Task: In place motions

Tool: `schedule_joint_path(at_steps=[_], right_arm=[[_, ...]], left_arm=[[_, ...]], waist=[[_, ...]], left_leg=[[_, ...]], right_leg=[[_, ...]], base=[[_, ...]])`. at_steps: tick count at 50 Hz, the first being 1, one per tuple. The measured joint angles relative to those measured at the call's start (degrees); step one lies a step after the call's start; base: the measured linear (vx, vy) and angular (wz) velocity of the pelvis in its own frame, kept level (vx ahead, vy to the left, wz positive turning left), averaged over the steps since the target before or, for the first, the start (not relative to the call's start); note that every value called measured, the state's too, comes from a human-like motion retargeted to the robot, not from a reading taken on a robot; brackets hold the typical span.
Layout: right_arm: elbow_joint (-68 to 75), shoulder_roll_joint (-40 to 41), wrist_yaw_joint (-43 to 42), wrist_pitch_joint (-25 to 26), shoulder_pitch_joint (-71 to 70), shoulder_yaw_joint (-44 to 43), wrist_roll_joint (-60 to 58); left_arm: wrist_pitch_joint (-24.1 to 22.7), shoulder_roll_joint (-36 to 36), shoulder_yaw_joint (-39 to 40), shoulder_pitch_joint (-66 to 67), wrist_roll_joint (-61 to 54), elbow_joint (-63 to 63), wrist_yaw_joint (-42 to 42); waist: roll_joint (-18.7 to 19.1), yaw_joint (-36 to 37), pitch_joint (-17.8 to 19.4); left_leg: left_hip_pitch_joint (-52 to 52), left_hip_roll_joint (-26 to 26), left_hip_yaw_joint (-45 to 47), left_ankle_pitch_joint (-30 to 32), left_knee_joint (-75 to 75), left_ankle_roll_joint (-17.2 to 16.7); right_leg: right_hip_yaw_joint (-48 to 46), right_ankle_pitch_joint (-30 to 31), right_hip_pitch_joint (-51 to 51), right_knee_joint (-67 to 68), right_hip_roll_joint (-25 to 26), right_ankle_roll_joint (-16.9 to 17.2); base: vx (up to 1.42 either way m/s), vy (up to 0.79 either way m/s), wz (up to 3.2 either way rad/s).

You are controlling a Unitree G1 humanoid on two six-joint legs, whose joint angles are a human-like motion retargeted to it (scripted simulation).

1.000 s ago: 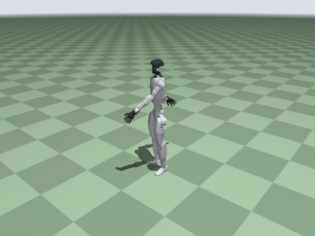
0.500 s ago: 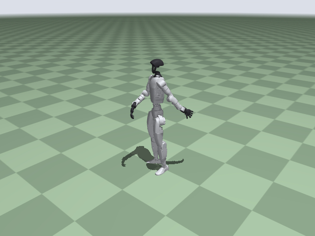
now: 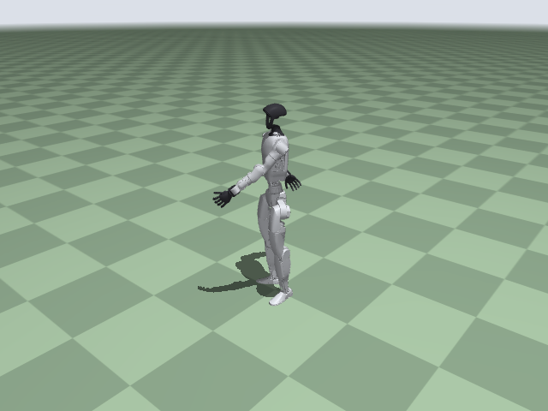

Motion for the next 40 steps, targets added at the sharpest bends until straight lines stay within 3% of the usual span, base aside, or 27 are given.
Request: schedule_joint_path(at_steps=[4,8,10,15,20,27,30,35,40], right_arm=[[0.0,-0.9,-5.0,0.0,2.3,-0.1,3.4],[0.0,2.1,-9.1,1.4,-2.2,5.7,4.4],[0.0,4.2,-7.4,2.1,-5.7,9.0,2.9],[0.0,13.4,8.4,4.8,-25.0,23.2,-9.1],[-13.7,24.2,23.7,0.2,-40.5,33.2,-21.0],[-34.2,31.1,29.6,-13.0,-53.1,40.3,-15.8],[-37.6,32.0,27.7,-17.2,-54.9,41.4,-14.5],[-37.0,30.9,26.3,-19.5,-48.9,43.3,-17.1],[-24.0,25.9,22.6,-13.8,-36.1,39.7,-23.1]], left_arm=[[-2.3,0.0,0.3,1.7,2.7,-4.4,5.4],[-4.5,-0.4,0.3,9.3,2.5,-3.1,9.4],[-4.1,-0.3,0.2,13.6,2.6,-0.6,8.6],[-1.8,3.5,4.2,29.1,6.5,19.4,3.1],[10.4,7.3,11.0,52.9,2.5,21.3,0.9],[7.1,9.7,20.3,74.0,3.0,21.3,0.6],[8.5,9.9,22.3,76.6,0.3,21.3,2.9],[7.6,9.2,19.3,70.1,-5.8,21.3,4.3],[6.9,7.5,9.8,51.4,-7.2,21.3,4.0]], waist=[[0.4,0.6,0.2],[1.0,1.8,0.1],[1.2,2.1,-0.2],[2.1,2.4,-1.5],[2.9,0.9,-0.4],[3.5,0.6,0.5],[2.9,0.0,0.5],[2.0,-1.5,-0.4],[1.5,-1.1,-1.7]], left_leg=[[-0.2,0.2,0.5,0.0,0.0,-0.1],[-0.3,0.1,0.3,0.1,-0.1,-0.1],[-0.5,0.1,-0.3,0.3,-0.2,-0.1],[-0.6,-0.1,-1.6,0.6,-0.7,-0.1],[0.5,0.5,-0.1,0.6,-1.2,-0.6],[1.7,1.5,1.7,0.7,-1.7,-1.2],[1.9,1.5,1.3,0.8,-1.7,-1.3],[1.5,1.4,0.4,1.0,-1.5,-1.2],[1.0,1.0,-0.1,1.0,-1.3,-0.9]], right_leg=[[0.5,0.2,-0.5,0.1,0.0,-0.1],[0.2,0.2,-0.7,0.1,0.0,0.0],[-0.3,0.2,-0.6,0.0,-0.1,0.0],[-1.6,-0.2,-0.7,0.3,-0.2,0.4],[0.0,0.2,-1.4,0.8,0.4,0.6],[2.7,0.6,-2.1,1.2,1.5,0.7],[2.4,0.5,-1.7,1.1,1.5,0.8],[1.6,0.2,-1.4,1.1,1.4,0.8],[0.4,0.1,-0.9,0.7,1.1,0.8]], base=[[-0.02,0.0,-0.02],[0.0,0.0,0.0],[-0.01,0.04,0.29],[0.0,0.03,0.2],[-0.01,-0.04,-0.21],[0.0,-0.03,-0.19],[-0.01,-0.07,0.11],[0.0,-0.01,0.03],[0.01,0.01,0.02]])
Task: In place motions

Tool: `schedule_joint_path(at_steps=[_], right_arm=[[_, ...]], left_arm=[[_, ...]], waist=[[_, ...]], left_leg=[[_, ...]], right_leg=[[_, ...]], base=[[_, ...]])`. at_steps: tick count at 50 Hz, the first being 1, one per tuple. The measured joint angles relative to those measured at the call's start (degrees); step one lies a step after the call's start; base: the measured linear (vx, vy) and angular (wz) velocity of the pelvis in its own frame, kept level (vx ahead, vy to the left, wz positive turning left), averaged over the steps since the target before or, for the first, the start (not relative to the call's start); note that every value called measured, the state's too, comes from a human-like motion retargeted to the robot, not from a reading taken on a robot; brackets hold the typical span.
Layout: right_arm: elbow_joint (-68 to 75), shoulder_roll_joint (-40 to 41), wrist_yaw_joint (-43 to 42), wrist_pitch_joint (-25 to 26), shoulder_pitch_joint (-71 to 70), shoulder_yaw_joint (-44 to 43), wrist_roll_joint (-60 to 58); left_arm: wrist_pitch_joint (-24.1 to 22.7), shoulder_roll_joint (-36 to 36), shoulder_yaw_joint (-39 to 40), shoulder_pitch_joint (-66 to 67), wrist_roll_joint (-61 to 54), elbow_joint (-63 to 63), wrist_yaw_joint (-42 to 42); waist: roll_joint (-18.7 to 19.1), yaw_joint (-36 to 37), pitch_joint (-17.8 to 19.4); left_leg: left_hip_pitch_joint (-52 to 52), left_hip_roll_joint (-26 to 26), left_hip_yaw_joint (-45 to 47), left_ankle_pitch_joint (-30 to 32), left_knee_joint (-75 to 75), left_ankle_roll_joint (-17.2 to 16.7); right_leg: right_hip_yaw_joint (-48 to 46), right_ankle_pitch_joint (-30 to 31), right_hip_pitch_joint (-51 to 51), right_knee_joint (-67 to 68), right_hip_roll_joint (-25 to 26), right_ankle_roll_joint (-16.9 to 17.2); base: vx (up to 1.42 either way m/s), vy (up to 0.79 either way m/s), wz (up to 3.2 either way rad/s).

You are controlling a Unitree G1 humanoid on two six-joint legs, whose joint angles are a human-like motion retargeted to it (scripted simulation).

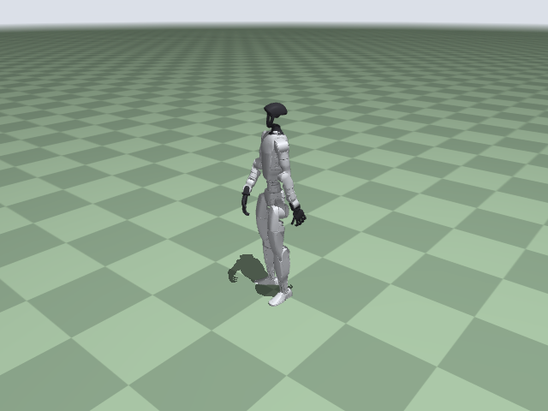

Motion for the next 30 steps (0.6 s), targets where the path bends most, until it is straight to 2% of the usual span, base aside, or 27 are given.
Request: schedule_joint_path(at_steps=[5,8,10,12,15,20,23,26,30], right_arm=[[23.2,-7.9,-9.8,13.1,8.5,-12.6,-2.3],[24.0,-14.8,-14.6,18.1,18.1,-20.4,4.2],[24.0,-18.7,-17.7,16.7,24.1,-25.8,9.0],[24.0,-22.0,-19.8,13.1,29.3,-30.8,11.9],[24.0,-25.5,-22.2,10.8,35.5,-34.4,14.7],[24.0,-26.7,-29.8,16.1,38.5,-33.8,18.4],[24.0,-23.8,-27.6,16.0,34.4,-32.5,18.2],[24.0,-19.6,-22.3,17.0,26.7,-26.7,17.4],[24.0,-11.4,-19.2,17.4,12.4,-14.0,12.0]], left_arm=[[-2.8,-4.3,-1.0,-23.0,-0.9,0.0,-4.8],[-4.3,-7.2,-2.2,-34.1,-1.3,-5.7,-7.2],[-5.8,-8.6,-3.8,-39.8,-0.2,-10.7,-7.6],[-7.5,-9.5,-5.9,-43.9,1.9,-16.1,-7.0],[-10.4,-9.1,-9.6,-47.7,5.5,-23.0,-5.5],[-14.5,-7.8,-12.5,-47.8,10.3,-26.8,-0.1],[-14.8,-8.5,-13.3,-43.3,9.0,-24.2,1.0],[-13.4,-8.2,-12.0,-36.2,7.4,-18.4,-2.7],[-10.7,-6.0,-6.3,-24.5,7.4,-4.9,-6.4]], waist=[[-0.7,-0.1,-0.7],[-1.0,-0.2,0.0],[-1.1,-0.2,0.3],[-1.0,-0.4,0.4],[-0.9,-0.2,0.5],[-0.4,1.6,0.5],[-0.2,2.4,0.1],[0.0,2.6,-0.8],[0.7,3.5,-1.8]], left_leg=[[-0.9,-0.1,-0.5,-0.1,0.5,0.3],[-1.2,-0.2,-0.7,-0.2,0.9,0.5],[-1.6,-0.2,-0.8,-0.3,1.2,0.6],[-1.8,-0.2,-0.9,-0.3,1.4,0.6],[-1.5,-0.2,-0.5,-0.4,1.4,0.6],[-1.1,-0.1,0.3,-0.7,1.4,0.6],[-1.0,-0.3,-0.2,-0.7,1.3,0.6],[-1.2,-0.4,-0.9,-0.6,1.1,0.6],[-0.1,-0.5,-0.2,-0.6,0.2,0.4]], right_leg=[[-1.0,-0.1,0.3,-0.4,-0.2,0.1],[-1.3,0.0,0.7,-0.7,-0.3,0.1],[-1.4,-0.1,0.7,-0.8,-0.4,0.1],[-1.4,-0.1,0.7,-0.8,-0.6,0.1],[-1.1,-0.1,0.9,-0.7,-0.6,-0.1],[-0.3,-0.1,0.9,-0.6,-0.5,-0.3],[-0.9,-0.4,1.1,-0.6,-0.5,-0.3],[-1.6,-0.6,1.1,-0.6,-0.6,-0.1],[-0.9,-0.4,0.5,-0.1,-0.5,0.0]], base=[[0.0,0.0,0.0],[0.0,0.0,0.0],[0.0,0.0,0.0],[0.0,0.0,0.0],[0.0,0.0,0.0],[0.01,0.03,-0.09],[0.01,0.01,0.07],[0.02,0.02,0.15],[0.01,0.01,-0.14]])
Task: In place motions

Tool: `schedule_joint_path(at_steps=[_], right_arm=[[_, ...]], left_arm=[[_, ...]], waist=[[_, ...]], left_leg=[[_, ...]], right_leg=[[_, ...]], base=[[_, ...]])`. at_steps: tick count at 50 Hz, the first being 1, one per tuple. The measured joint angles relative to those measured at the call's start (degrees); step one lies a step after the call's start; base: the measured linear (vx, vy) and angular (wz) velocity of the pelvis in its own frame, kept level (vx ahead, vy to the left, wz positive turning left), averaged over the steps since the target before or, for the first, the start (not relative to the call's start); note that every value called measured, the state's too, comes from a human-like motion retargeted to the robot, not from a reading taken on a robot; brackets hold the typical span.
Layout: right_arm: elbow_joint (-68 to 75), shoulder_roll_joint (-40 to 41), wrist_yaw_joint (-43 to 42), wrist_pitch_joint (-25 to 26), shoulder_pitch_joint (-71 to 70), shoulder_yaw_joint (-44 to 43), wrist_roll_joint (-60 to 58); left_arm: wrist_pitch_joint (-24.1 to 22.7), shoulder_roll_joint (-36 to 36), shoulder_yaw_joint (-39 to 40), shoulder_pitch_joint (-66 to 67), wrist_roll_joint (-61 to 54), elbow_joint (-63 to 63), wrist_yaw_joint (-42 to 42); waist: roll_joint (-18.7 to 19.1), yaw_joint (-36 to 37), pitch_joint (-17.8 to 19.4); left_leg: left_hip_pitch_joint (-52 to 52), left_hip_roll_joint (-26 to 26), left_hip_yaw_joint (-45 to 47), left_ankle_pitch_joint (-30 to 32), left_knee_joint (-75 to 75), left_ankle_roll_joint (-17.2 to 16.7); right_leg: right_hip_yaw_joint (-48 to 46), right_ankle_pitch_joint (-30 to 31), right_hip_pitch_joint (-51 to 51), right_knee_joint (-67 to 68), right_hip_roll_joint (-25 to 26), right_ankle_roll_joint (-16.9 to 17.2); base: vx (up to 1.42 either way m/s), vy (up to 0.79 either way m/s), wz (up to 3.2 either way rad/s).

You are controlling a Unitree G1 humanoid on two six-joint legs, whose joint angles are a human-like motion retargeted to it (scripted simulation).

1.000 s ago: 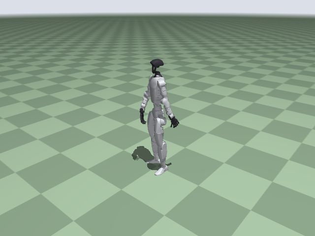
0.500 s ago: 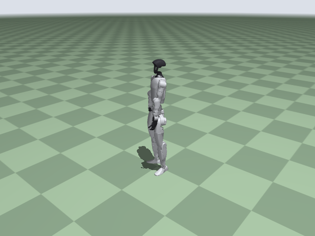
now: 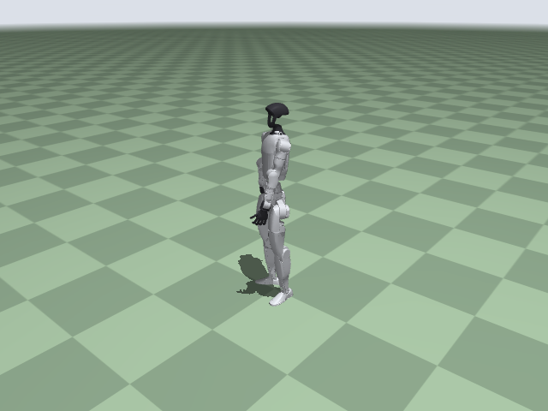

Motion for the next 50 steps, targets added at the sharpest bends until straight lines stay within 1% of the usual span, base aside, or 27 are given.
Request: schedule_joint_path(at_steps=[1,2,3,5,7,10,12,15,17,20,23,25,27,28,30,31,32,34,37,40,43,45,47,50], right_arm=[[0.0,2.0,2.2,-0.6,-3.5,2.2,-2.2],[-1.1,4.2,5.5,-1.3,-7.3,4.6,-4.7],[-4.5,6.9,11.0,-2.4,-11.3,7.2,-7.9],[-11.8,10.5,19.1,-4.7,-15.4,10.3,-11.2],[-22.7,14.6,26.7,-9.3,-20.0,13.5,-11.0],[-32.3,17.9,28.9,-16.4,-24.0,15.2,-7.8],[-38.4,18.6,26.7,-21.8,-25.6,17.4,-4.4],[-42.0,18.1,23.0,-25.3,-25.2,19.7,-3.7],[-41.0,17.2,22.4,-25.9,-23.3,20.5,-5.8],[-36.4,15.4,22.0,-24.8,-18.8,20.5,-9.9],[-26.4,11.7,18.7,-20.1,-11.4,17.0,-15.6],[-15.8,8.5,13.4,-13.7,-6.7,10.5,-19.4],[-7.1,5.0,8.6,-6.7,-3.0,3.9,-18.7],[-3.7,3.5,6.8,-4.1,-1.9,1.1,-17.3],[0.0,-1.5,3.1,2.4,4.5,-6.3,-11.3],[0.0,-3.6,1.9,3.2,7.4,-9.4,-8.5],[0.0,-5.7,0.6,3.5,10.2,-12.3,-5.8],[0.0,-9.3,-2.1,1.2,15.1,-17.5,-1.4],[0.0,-14.0,-4.8,-3.5,20.5,-23.1,2.7],[0.0,-17.1,-7.3,-4.7,23.2,-25.2,5.5],[0.0,-17.4,-12.1,-3.9,23.3,-24.5,8.1],[0.0,-16.0,-15.0,-3.4,21.8,-23.0,9.3],[0.0,-13.3,-14.6,-2.9,18.8,-20.7,9.4],[0.0,-8.2,-9.8,-1.9,12.2,-14.8,7.8]], left_arm=[[1.2,1.0,1.8,2.3,0.2,3.0,0.0],[3.5,2.1,3.6,5.7,0.3,4.9,0.2],[8.2,3.4,5.5,11.2,0.4,4.9,0.9],[14.1,4.9,7.4,18.8,0.1,4.9,2.1],[16.7,6.8,7.8,29.0,0.9,4.9,1.5],[12.8,8.6,8.5,38.7,5.3,4.9,-0.8],[10.9,9.5,11.3,44.5,9.7,4.9,-0.8],[12.3,9.7,13.9,48.5,9.8,4.9,0.8],[13.1,9.4,14.6,47.9,6.1,4.9,2.5],[13.2,8.6,13.2,43.7,-0.1,4.9,4.9],[11.9,6.3,10.8,33.1,-7.5,4.9,10.1],[8.8,4.0,9.6,22.7,-13.2,4.9,13.9],[5.7,1.9,9.0,13.2,-16.2,4.9,13.5],[4.6,0.9,8.8,9.3,-16.8,4.9,12.6],[1.6,-1.5,7.2,-1.7,-17.7,4.8,6.9],[1.1,-2.4,5.7,-5.4,-17.6,2.6,4.3],[0.7,-3.2,4.1,-8.8,-17.2,0.1,2.2],[-0.2,-4.1,1.0,-14.2,-14.8,-5.6,0.7],[-1.5,-4.0,-2.2,-20.2,-8.3,-14.0,2.0],[-2.8,-1.9,-4.8,-23.8,-2.4,-20.3,3.6],[-3.9,-0.2,-6.6,-24.5,3.7,-23.8,6.8],[-4.7,0.4,-7.6,-23.4,6.4,-24.3,9.1],[-5.2,0.2,-8.4,-20.8,7.6,-23.1,10.4],[-5.5,-0.4,-8.3,-15.2,7.1,-18.1,10.0]], waist=[[0.2,0.2,0.1],[0.5,0.5,0.4],[0.8,0.8,1.1],[1.1,0.9,2.1],[1.3,0.1,2.7],[1.6,-0.7,2.3],[1.7,-1.1,1.7],[1.5,-2.2,1.4],[1.2,-2.7,1.5],[0.9,-3.1,1.5],[0.7,-2.5,1.1],[0.1,-1.7,1.0],[-0.6,-1.1,1.0],[-0.9,-0.9,1.1],[-1.9,-0.8,1.2],[-2.1,-0.8,1.3],[-2.3,-1.0,1.5],[-2.5,-1.5,1.7],[-2.3,-2.3,2.1],[-1.9,-2.9,2.7],[-1.6,-2.9,3.0],[-1.5,-2.7,2.8],[-1.5,-2.3,2.2],[-1.4,-2.0,1.4]], left_leg=[[0.4,0.1,0.6,-0.1,-0.2,-0.1],[1.0,0.2,1.3,-0.1,-0.4,-0.2],[1.7,0.4,2.2,-0.2,-0.6,-0.3],[2.7,0.6,3.3,-0.3,-1.0,-0.5],[3.4,0.8,4.3,-0.4,-1.3,-0.7],[3.3,1.1,4.8,-0.4,-1.5,-1.0],[3.0,1.3,4.8,-0.4,-1.5,-1.1],[2.6,1.3,4.1,-0.3,-1.3,-1.1],[2.5,1.1,3.5,-0.3,-1.1,-1.0],[2.3,0.7,2.7,-0.3,-0.9,-0.8],[1.7,0.1,1.6,-0.1,-0.6,-0.5],[1.1,-0.5,0.5,0.0,-0.4,-0.1],[0.6,-1.0,-0.6,0.1,-0.1,0.2],[0.4,-1.2,-1.0,0.2,0.1,0.3],[-0.5,-1.5,-2.0,0.2,0.6,0.6],[-0.9,-1.5,-2.3,0.2,0.8,0.6],[-1.3,-1.6,-2.4,0.2,1.0,0.6],[-1.6,-1.6,-2.4,0.1,1.2,0.6],[-1.5,-1.5,-1.6,0.0,1.2,0.6],[-1.2,-1.3,-0.7,-0.1,1.2,0.6],[-0.9,-1.2,-0.2,-0.2,1.1,0.6],[-0.9,-1.1,-0.2,-0.2,1.1,0.6],[-1.1,-1.1,-0.5,-0.2,1.0,0.6],[-1.2,-1.1,-0.9,0.0,0.8,0.7]], right_leg=[[0.6,0.1,-0.2,0.2,0.1,0.0],[1.3,0.2,-0.3,0.4,0.2,0.0],[2.2,0.4,-0.5,0.6,0.5,-0.1],[3.3,0.6,-0.6,0.7,0.9,-0.2],[4.2,0.8,-0.9,0.9,1.2,-0.2],[4.7,0.9,-1.4,1.0,1.5,-0.2],[4.9,0.8,-1.7,1.0,1.6,0.0],[4.4,0.6,-1.6,1.0,1.5,0.1],[3.9,0.4,-1.2,0.9,1.3,0.1],[3.2,0.2,-0.7,0.8,1.0,0.2],[2.0,0.0,-0.2,0.6,0.5,0.3],[0.4,-0.1,0.4,0.3,0.0,0.4],[-0.8,-0.2,1.1,-0.1,-0.4,0.4],[-1.2,-0.2,1.4,-0.3,-0.5,0.5],[-2.3,-0.3,1.8,-0.6,-1.0,0.7],[-2.5,-0.3,1.8,-0.6,-1.2,0.8],[-2.7,-0.3,1.8,-0.7,-1.4,0.8],[-2.6,-0.2,1.7,-0.8,-1.6,0.8],[-1.8,-0.1,1.3,-0.7,-1.7,0.7],[-0.9,0.1,1.0,-0.3,-1.7,0.5],[-0.4,0.1,0.9,-0.2,-1.6,0.4],[-0.5,0.1,0.9,-0.2,-1.5,0.4],[-0.7,0.0,0.8,-0.2,-1.4,0.4],[-1.2,0.0,0.7,-0.3,-1.2,0.3]], base=[[0.0,-0.01,-0.48],[-0.03,-0.03,-0.65],[-0.03,-0.03,-0.68],[-0.03,-0.06,-0.55],[0.01,-0.07,-0.38],[0.03,-0.02,-0.13],[0.0,0.0,0.0],[0.01,-0.01,0.15],[0.01,-0.01,0.25],[0.03,0.03,0.26],[0.02,0.08,0.34],[-0.01,0.08,0.47],[-0.02,0.05,0.5],[-0.03,0.03,0.45],[-0.04,0.0,0.42],[-0.05,-0.02,0.29],[0.0,0.0,0.0],[0.0,0.0,0.0],[-0.03,0.0,-0.18],[-0.04,0.03,-0.26],[-0.01,0.01,-0.06],[0.0,0.0,0.0],[0.0,0.0,0.0],[0.0,0.0,0.0]])
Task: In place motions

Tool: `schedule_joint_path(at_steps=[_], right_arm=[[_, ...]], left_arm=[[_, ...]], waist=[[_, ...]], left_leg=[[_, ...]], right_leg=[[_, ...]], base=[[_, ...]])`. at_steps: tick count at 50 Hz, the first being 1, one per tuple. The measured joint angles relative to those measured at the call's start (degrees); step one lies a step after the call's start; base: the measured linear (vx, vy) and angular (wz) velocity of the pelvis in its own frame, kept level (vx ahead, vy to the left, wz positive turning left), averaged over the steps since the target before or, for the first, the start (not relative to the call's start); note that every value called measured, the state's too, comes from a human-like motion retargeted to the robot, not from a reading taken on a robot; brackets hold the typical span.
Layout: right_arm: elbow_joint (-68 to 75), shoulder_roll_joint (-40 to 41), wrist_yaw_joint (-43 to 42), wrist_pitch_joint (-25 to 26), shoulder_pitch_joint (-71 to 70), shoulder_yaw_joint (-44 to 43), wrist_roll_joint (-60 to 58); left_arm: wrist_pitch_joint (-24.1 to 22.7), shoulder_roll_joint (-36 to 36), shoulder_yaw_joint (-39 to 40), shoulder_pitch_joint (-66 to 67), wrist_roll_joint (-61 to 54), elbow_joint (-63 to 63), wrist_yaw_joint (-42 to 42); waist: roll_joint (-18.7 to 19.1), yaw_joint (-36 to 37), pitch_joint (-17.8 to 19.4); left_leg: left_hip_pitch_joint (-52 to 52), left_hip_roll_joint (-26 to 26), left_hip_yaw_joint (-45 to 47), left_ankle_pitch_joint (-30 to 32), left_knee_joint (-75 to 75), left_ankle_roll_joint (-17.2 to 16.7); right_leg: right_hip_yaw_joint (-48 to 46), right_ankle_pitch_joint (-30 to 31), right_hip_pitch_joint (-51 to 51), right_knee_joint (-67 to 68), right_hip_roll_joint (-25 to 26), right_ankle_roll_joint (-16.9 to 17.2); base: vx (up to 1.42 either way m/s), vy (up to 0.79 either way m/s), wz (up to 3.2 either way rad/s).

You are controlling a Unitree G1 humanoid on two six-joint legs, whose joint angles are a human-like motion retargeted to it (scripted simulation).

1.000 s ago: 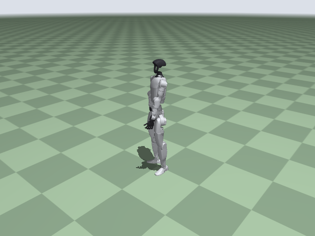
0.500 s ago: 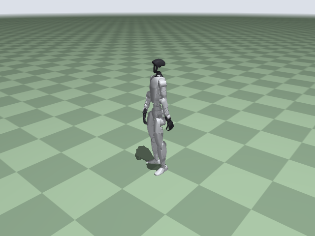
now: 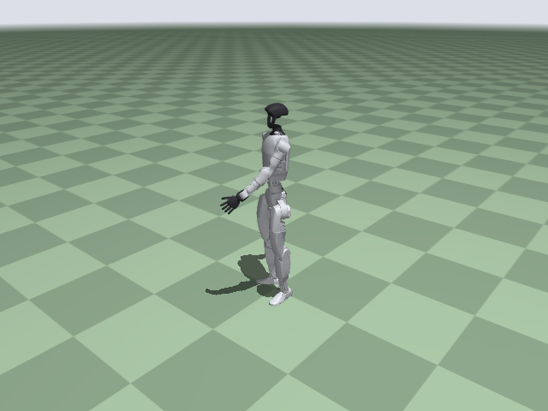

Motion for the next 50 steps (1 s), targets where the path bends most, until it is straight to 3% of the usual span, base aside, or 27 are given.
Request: schedule_joint_path(at_steps=[5,9,12,17,20,26,28,32,35,38,42,50], right_arm=[[-0.2,10.4,12.0,-1.0,-16.0,14.4,-8.8],[-14.9,18.1,27.1,-5.7,-24.8,23.6,-16.4],[-27.0,21.7,34.7,-11.7,-29.5,28.0,-16.7],[-41.6,22.7,37.1,-21.6,-33.2,31.9,-10.7],[-44.4,21.4,32.0,-23.1,-32.4,32.1,-11.2],[-34.0,17.7,27.5,-19.8,-25.4,28.9,-17.7],[-24.5,16.4,26.3,-16.3,-22.7,26.2,-21.4],[-3.8,12.8,15.7,-9.1,-20.5,20.0,-21.5],[0.0,8.0,9.0,-3.3,-14.0,15.7,-18.2],[-0.1,5.2,5.4,-5.7,-9.0,8.6,-18.0],[-3.7,2.2,9.2,-7.4,-4.8,2.1,-17.9],[-4.8,0.6,8.0,-2.9,-5.9,-1.1,-12.8]], left_arm=[[2.7,-0.1,7.1,10.3,-4.0,20.7,-4.2],[13.9,2.5,14.7,25.7,-12.2,23.1,-3.2],[14.6,3.9,17.7,37.2,-18.6,23.1,-2.6],[15.7,5.7,21.3,49.0,-16.6,23.1,-1.5],[15.2,6.9,22.4,50.6,-15.1,23.1,-1.4],[14.0,7.0,23.0,43.0,-13.8,23.1,-5.7],[12.1,6.3,23.1,38.5,-12.7,23.1,-7.3],[9.6,5.1,20.5,32.3,-9.8,18.5,-10.5],[8.9,5.1,15.9,28.4,-7.3,11.9,-11.5],[7.9,6.2,12.5,26.8,-5.3,6.2,-11.5],[6.8,8.0,11.9,26.1,-4.3,3.5,-9.8],[9.1,8.5,18.4,26.5,-7.5,15.6,-10.2]], waist=[[0.9,1.4,-0.9],[1.5,1.7,0.2],[2.1,1.0,0.6],[3.1,0.9,0.7],[2.6,0.9,0.6],[1.9,1.9,0.6],[1.7,2.0,0.5],[1.0,2.5,0.9],[0.3,3.4,1.6],[-0.2,2.8,1.3],[-0.1,0.0,0.2],[1.5,-3.8,-2.2]], left_leg=[[1.1,0.2,0.8,0.1,-0.7,-0.1],[2.2,0.4,2.1,0.0,-1.2,-0.4],[2.7,0.6,2.7,-0.1,-1.4,-0.6],[2.5,0.7,2.6,-0.1,-1.3,-0.7],[2.1,0.4,1.3,0.1,-1.1,-0.6],[1.0,-0.4,-1.0,0.3,-0.5,-0.3],[0.8,-0.6,-1.8,0.4,-0.4,-0.1],[0.8,-1.0,-3.0,0.6,-0.2,0.0],[0.8,-1.2,-3.5,0.6,0.0,0.2],[0.2,-1.3,-3.8,0.6,0.1,0.1],[-0.6,-1.1,-3.2,0.5,-0.1,0.0],[-0.6,0.1,0.9,-0.2,-0.7,-0.5]], right_leg=[[0.8,0.3,-0.2,0.1,0.4,-0.1],[2.1,0.6,-0.6,0.5,0.7,-0.1],[2.8,0.7,-1.0,0.8,0.8,-0.1],[2.7,0.6,-1.1,0.8,0.9,0.1],[1.3,0.3,-0.3,0.6,0.5,0.2],[-1.1,-0.2,0.8,0.1,0.0,0.4],[-1.9,-0.4,1.3,-0.1,-0.1,0.5],[-3.3,-0.6,2.5,-0.5,-0.2,0.5],[-3.9,-0.8,3.2,-0.7,-0.3,0.6],[-4.1,-0.9,3.0,-1.0,-0.3,0.7],[-3.6,-0.9,1.9,-1.0,-0.2,0.8],[0.7,-0.3,-1.5,-0.2,0.5,0.6]], base=[[-0.01,0.01,-0.1],[-0.03,-0.05,-0.28],[0.02,-0.03,-0.2],[-0.01,0.03,0.04],[0.0,-0.01,0.39],[-0.01,0.04,0.35],[0.02,0.02,0.35],[0.03,0.01,0.28],[0.0,0.0,0.0],[-0.01,-0.06,0.08],[-0.04,-0.06,-0.11],[-0.02,-0.02,-0.45]])
